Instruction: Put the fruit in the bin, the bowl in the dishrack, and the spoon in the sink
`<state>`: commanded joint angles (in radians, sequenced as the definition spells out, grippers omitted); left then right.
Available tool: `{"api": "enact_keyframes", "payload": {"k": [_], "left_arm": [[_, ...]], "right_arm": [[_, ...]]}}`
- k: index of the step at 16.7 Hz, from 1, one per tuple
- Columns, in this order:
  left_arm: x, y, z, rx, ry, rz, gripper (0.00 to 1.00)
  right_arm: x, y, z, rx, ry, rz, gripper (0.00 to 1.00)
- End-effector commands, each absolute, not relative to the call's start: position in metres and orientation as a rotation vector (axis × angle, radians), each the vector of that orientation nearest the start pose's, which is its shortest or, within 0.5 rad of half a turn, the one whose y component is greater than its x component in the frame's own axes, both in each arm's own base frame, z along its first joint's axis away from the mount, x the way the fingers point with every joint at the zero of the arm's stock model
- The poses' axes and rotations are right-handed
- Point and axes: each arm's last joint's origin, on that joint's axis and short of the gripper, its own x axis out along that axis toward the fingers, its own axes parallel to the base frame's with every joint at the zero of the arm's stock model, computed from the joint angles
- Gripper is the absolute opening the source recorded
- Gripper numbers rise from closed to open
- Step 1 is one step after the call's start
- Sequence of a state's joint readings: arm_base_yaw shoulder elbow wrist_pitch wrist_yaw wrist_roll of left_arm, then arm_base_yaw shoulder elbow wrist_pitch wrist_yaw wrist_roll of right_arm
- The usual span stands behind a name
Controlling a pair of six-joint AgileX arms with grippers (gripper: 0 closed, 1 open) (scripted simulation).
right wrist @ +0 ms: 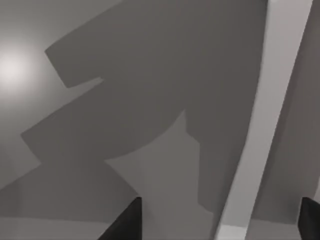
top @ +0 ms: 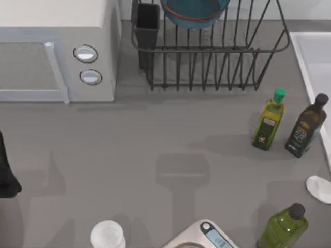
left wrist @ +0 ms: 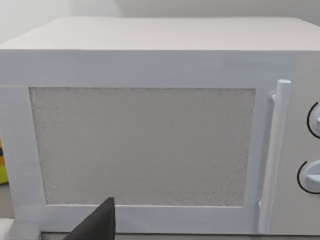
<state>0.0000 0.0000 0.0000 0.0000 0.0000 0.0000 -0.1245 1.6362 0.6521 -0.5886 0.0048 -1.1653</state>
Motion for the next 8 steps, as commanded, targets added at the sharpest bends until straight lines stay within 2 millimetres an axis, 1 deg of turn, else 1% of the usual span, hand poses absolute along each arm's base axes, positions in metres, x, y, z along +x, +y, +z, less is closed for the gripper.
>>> {"api": "enact_keyframes", "payload": {"k": [1,2,3,5,8], "left_arm": [[0.106,-0.001,0.160,0.000,0.000,0.000,1.00],[0.106,-0.001,0.160,0.000,0.000,0.000,1.00],[0.106,-0.001,0.160,0.000,0.000,0.000,1.00],[0.106,-0.001,0.160,0.000,0.000,0.000,1.00],[0.106,-0.001,0.160,0.000,0.000,0.000,1.00]], "right_arm": [[0.226,-0.028,0.093,-0.814,1.419,0.810,0.00],[0.226,-0.027,0.115,-0.783,1.422,0.786,0.00],[0.226,-0.027,0.115,-0.783,1.422,0.785,0.00],[0.229,-0.028,0.123,-0.782,1.420,0.781,0.00],[0.232,-0.029,0.150,-0.778,1.428,0.786,0.00]]}}
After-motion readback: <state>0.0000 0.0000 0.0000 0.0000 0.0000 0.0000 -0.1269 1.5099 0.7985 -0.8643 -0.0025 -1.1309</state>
